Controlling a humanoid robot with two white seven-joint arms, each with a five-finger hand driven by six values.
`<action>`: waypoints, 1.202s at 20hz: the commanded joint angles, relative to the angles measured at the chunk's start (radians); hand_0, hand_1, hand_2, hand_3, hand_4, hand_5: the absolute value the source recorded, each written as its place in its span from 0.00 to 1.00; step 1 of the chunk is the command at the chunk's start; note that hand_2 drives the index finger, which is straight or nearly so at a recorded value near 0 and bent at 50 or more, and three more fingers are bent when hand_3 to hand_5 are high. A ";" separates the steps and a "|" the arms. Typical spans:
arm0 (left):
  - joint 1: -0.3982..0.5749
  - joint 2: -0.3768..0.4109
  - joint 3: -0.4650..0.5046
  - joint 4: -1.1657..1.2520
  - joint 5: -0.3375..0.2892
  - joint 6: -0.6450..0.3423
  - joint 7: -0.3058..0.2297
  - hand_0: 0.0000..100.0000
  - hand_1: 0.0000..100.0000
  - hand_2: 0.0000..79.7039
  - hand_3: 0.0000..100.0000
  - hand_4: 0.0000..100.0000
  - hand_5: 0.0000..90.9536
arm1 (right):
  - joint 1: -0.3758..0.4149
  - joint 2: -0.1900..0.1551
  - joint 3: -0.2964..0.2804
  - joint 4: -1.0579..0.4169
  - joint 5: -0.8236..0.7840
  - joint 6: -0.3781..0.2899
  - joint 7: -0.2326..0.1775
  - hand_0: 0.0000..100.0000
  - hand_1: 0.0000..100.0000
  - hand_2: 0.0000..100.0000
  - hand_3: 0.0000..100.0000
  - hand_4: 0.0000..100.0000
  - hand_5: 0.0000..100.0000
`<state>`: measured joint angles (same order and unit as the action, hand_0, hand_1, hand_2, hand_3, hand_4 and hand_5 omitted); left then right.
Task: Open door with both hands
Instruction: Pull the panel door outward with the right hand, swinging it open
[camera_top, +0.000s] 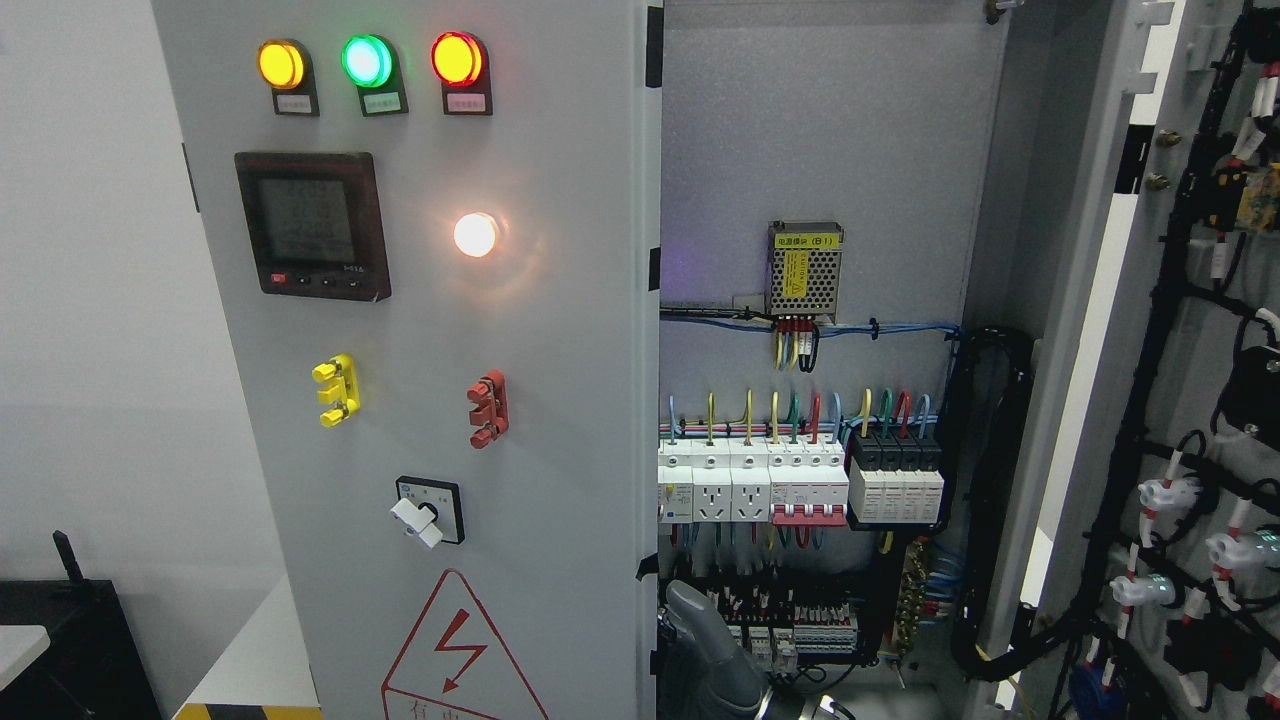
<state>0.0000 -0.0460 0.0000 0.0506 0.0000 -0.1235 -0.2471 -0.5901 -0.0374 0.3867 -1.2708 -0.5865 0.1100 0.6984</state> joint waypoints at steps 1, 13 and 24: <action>0.009 0.000 0.002 0.000 0.023 0.001 0.000 0.00 0.00 0.00 0.00 0.03 0.00 | 0.018 0.002 0.035 -0.047 -0.048 0.000 0.004 0.11 0.00 0.00 0.00 0.00 0.00; 0.009 0.000 0.002 0.000 0.023 0.001 0.000 0.00 0.00 0.00 0.00 0.03 0.00 | 0.035 0.001 0.080 -0.091 -0.062 0.000 0.006 0.11 0.00 0.00 0.00 0.00 0.00; 0.009 0.000 0.002 0.000 0.023 -0.001 0.000 0.00 0.00 0.00 0.00 0.03 0.00 | 0.073 0.002 0.130 -0.148 -0.062 0.000 0.026 0.11 0.00 0.00 0.00 0.00 0.00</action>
<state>0.0000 -0.0460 0.0000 0.0506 0.0000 -0.1235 -0.2471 -0.5342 -0.0375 0.4692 -1.3694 -0.6478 0.1105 0.7233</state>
